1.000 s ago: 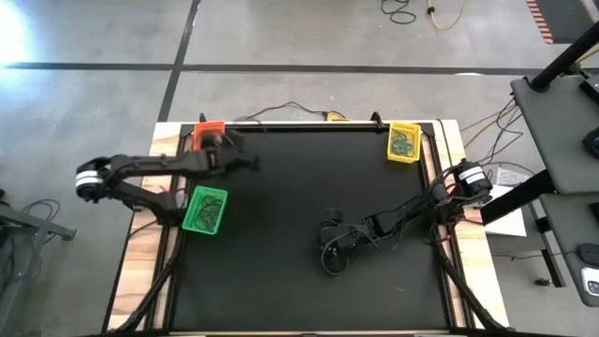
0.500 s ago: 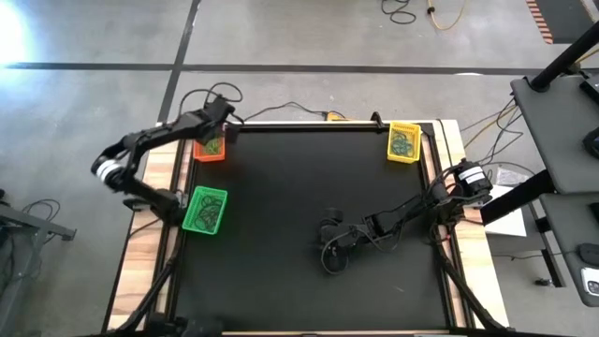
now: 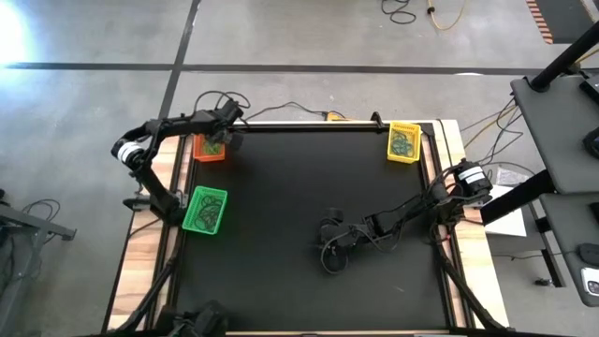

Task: Sort rubber bands into baskets
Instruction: Put the green rubber band into the orange bin, then return to Home Position

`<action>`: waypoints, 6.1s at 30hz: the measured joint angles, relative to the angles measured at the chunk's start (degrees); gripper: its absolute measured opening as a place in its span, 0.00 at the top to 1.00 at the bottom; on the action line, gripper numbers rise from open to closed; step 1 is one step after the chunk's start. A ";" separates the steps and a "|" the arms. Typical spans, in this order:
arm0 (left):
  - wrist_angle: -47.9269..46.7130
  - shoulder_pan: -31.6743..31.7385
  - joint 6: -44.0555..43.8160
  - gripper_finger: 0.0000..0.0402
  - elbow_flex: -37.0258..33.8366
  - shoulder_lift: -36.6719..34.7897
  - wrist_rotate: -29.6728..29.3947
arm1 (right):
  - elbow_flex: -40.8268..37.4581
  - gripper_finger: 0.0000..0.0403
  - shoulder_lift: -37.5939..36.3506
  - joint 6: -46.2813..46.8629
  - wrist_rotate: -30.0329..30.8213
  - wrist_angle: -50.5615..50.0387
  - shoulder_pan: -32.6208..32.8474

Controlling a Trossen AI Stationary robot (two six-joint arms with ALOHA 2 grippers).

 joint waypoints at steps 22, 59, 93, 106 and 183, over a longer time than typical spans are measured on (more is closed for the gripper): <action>-10.76 4.49 -1.39 1.00 10.49 7.05 9.25 | 0.00 0.68 0.00 1.92 0.00 -1.26 0.11; -25.22 -13.67 2.85 0.50 9.10 -19.13 12.15 | 0.00 0.68 0.00 -1.04 4.46 4.79 0.14; 23.24 -77.44 -6.52 0.57 -32.57 -66.53 9.93 | -8.97 0.68 -38.76 -7.07 4.45 -11.63 1.09; 38.90 -76.09 3.37 0.58 -33.07 -63.99 10.54 | -11.78 0.68 -54.41 -11.76 3.99 -22.47 1.11; 35.99 -65.57 12.52 0.57 -54.21 -96.03 26.68 | -44.94 0.68 -97.59 -12.22 -16.28 -15.54 -18.38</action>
